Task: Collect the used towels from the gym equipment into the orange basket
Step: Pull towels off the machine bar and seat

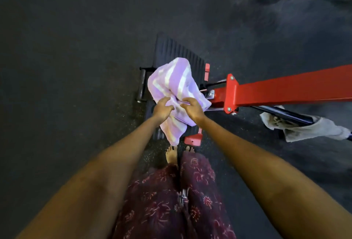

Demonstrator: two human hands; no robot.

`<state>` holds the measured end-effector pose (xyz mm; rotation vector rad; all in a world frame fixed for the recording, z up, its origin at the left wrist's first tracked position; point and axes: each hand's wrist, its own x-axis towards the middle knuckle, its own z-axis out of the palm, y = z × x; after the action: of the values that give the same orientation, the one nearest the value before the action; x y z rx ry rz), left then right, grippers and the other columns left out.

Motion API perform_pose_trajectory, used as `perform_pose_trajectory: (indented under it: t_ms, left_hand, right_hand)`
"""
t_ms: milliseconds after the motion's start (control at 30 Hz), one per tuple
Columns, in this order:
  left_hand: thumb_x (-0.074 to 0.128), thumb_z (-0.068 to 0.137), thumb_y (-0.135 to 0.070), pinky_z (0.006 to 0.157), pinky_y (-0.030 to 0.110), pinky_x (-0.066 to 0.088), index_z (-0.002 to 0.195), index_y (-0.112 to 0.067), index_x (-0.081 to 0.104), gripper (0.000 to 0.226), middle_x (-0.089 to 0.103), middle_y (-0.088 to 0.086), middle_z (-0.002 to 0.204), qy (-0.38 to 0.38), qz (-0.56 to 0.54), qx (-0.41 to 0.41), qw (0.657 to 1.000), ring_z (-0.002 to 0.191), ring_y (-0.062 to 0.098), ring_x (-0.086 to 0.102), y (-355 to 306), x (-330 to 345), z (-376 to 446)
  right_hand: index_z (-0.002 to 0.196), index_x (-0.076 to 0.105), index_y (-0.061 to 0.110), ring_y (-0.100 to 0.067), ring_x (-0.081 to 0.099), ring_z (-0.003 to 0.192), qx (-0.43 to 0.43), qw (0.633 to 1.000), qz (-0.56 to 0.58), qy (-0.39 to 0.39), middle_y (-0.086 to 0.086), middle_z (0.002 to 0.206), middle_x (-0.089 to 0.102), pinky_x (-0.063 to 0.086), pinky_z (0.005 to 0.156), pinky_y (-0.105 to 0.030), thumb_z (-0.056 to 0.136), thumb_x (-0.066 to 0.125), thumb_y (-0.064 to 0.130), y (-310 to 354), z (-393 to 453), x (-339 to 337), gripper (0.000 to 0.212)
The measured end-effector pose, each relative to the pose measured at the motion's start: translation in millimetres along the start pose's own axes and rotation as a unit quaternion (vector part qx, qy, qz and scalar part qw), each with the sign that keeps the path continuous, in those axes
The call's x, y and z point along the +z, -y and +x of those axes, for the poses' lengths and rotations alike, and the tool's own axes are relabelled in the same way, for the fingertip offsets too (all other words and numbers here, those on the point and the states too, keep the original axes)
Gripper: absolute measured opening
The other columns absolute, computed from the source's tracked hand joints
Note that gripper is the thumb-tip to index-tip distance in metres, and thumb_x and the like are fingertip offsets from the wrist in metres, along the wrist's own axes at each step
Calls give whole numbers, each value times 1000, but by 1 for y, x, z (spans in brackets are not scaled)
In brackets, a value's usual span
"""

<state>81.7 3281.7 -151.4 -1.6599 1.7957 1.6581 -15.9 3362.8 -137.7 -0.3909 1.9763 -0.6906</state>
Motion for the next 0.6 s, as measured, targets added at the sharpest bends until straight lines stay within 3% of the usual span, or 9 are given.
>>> perform_pose_trajectory:
  t_ms: [167,300,400,467,533,600]
  left_hand:
    - [52,88,-2,109,41,37,142,-11,40,55,40,11,147,12,-4,-21,1000,131,33,43,19,10,52]
    - [54,88,-1,111,38,34,144,-13,36,60,38,9,149,21,-36,-32,999,135,26,38,36,21,66]
    - [54,89,-1,113,34,32,145,-12,35,60,35,7,151,27,-40,-35,998,138,24,34,47,28,72]
    - [53,90,-1,109,29,31,145,-11,35,59,34,7,152,36,-36,-40,998,138,23,34,49,31,72]
    - [51,91,-2,106,26,33,144,-9,37,55,37,8,150,34,-45,-49,997,136,23,38,48,32,72]
    - [48,93,-2,103,28,37,141,-5,40,49,45,9,143,27,-76,-55,995,129,22,44,42,30,69]
  right_hand:
    - [119,65,20,-18,28,143,-14,993,-114,20,-6,160,5,28,114,-34,88,61,21,-20,58,14,31]
    - [128,58,29,-23,1,149,-1,980,-194,43,-7,160,-3,15,119,-44,90,58,32,-29,80,23,38]
    - [144,38,25,-25,3,148,5,976,-213,48,-7,160,10,11,118,-49,93,51,33,-32,88,24,53]
    - [142,41,22,-24,13,147,-4,979,-200,40,-8,155,27,9,117,-49,94,50,30,-31,90,26,50]
    - [131,55,16,-27,35,137,-7,990,-142,5,-12,140,50,21,115,-47,90,54,23,-30,87,27,42]
    - [109,69,7,-28,57,112,15,998,-33,-52,-16,115,67,42,101,-39,86,57,14,-24,81,25,26]
